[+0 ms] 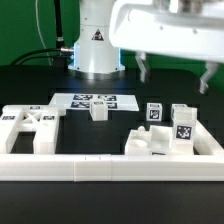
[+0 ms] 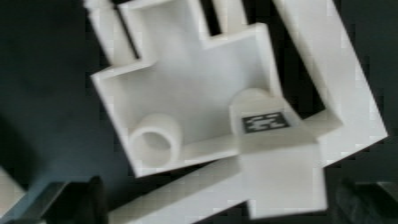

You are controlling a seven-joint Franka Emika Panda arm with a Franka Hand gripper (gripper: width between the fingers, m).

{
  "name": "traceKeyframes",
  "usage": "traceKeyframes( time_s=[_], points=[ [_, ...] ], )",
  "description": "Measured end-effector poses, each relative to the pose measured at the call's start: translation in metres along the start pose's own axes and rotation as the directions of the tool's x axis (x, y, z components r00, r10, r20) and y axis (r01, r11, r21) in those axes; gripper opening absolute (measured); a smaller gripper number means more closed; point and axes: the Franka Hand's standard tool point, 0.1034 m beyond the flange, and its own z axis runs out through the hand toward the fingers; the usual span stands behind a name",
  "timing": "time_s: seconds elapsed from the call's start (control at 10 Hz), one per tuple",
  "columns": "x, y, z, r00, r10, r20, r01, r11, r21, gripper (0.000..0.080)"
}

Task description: Assemble chair

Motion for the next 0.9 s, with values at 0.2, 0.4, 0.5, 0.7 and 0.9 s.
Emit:
traceKeyframes(
  time_s=[0.2, 0.4, 0.5, 0.7, 0.9],
  points=[
    [-0.003, 0.008, 0.001, 1.0, 0.01, -0.003, -0.01, 1.0, -0.001, 0.0646],
    [-0.004, 0.008, 0.002, 1.0, 0.009, -0.003, -0.009, 1.0, -0.001, 0.0649],
    [-0.004, 0.008, 0.002, 1.0, 0.008, -0.003, -0.008, 1.0, -0.001, 0.0649],
    [-0.006, 0.027, 0.016, 0.987, -0.15, -0.064, 0.151, 0.988, 0.014, 0.0649],
    [-0.022, 0.073, 0.039, 0.945, -0.319, -0.075, 0.319, 0.948, -0.01, 0.0649]
  ],
)
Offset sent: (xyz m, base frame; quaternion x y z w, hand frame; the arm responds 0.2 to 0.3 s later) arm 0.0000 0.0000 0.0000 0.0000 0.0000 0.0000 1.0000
